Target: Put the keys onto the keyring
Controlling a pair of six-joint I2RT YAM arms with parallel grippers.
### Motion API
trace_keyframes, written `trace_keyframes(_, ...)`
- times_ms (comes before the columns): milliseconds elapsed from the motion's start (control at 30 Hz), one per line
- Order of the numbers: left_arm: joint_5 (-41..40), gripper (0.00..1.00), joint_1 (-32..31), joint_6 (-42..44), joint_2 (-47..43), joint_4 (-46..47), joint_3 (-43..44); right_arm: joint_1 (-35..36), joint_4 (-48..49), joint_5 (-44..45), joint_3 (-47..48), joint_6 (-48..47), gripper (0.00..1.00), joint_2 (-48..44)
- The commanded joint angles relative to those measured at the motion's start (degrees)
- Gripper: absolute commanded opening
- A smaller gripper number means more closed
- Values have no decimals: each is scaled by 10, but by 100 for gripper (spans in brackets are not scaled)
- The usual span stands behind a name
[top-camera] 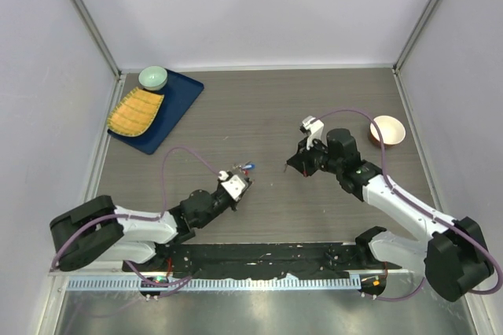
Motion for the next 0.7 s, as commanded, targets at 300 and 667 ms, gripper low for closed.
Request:
trace_keyframes(300, -41, 0, 0, -44, 146, -365, 205, 0, -60, 194, -19, 31, 1, -148)
trace_keyframes(667, -70, 0, -7, -133, 265, -547, 329, 0, -54, 191, -29, 31, 1, -171)
